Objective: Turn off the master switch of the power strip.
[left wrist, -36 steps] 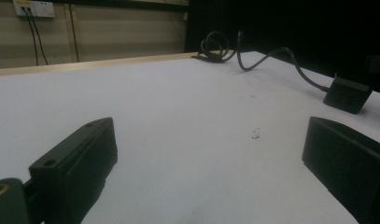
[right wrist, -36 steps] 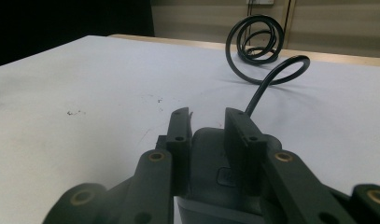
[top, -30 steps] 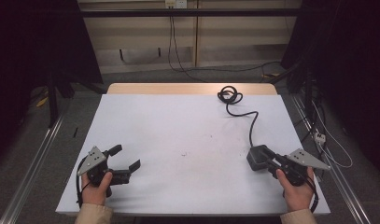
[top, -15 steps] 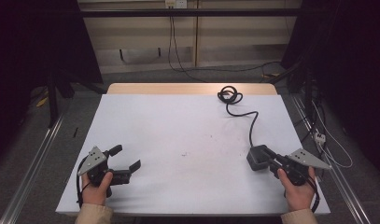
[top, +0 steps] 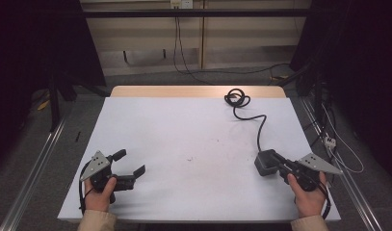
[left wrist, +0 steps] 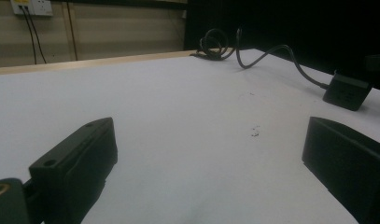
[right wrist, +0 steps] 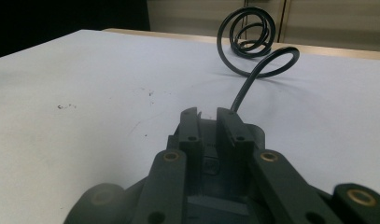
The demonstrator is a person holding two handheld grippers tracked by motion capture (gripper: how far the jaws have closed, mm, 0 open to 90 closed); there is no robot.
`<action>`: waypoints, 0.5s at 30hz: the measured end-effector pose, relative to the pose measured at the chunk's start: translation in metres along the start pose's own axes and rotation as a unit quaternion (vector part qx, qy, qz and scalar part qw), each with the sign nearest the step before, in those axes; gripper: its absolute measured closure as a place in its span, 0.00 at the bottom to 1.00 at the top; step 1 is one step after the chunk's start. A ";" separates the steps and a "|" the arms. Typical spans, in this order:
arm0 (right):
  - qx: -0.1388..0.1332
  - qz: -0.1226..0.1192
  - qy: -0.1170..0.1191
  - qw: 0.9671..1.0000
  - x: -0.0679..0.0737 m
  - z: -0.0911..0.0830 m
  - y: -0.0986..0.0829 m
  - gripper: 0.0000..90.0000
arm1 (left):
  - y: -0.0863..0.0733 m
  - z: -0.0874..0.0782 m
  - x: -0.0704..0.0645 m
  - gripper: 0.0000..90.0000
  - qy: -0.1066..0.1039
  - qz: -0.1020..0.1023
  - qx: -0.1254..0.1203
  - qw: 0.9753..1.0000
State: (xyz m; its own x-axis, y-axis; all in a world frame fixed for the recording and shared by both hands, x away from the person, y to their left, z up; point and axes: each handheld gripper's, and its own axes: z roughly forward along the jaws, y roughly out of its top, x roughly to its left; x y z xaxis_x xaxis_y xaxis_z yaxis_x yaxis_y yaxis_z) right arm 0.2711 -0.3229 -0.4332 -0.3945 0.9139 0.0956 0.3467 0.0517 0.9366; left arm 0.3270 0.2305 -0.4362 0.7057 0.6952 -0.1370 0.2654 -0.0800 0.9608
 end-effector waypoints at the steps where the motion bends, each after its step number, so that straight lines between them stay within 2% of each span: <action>1: 0.001 -0.001 0.000 1.000 0.000 0.000 0.000 0.91 | 0.000 0.000 0.000 0.03 0.000 0.000 0.000 1.000; 15: 0.006 -0.001 -0.001 1.000 -0.001 0.000 -0.001 0.96 | 0.000 0.000 0.000 0.03 0.001 0.001 0.000 1.000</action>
State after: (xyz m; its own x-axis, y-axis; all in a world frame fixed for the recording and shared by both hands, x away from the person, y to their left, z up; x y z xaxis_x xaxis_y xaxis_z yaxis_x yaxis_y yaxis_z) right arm 0.2711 -0.3243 -0.4342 -0.3934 0.9147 0.0924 0.3559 0.0588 0.9327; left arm 0.3269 0.2307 -0.4360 0.7052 0.6960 -0.1356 0.2639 -0.0801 0.9612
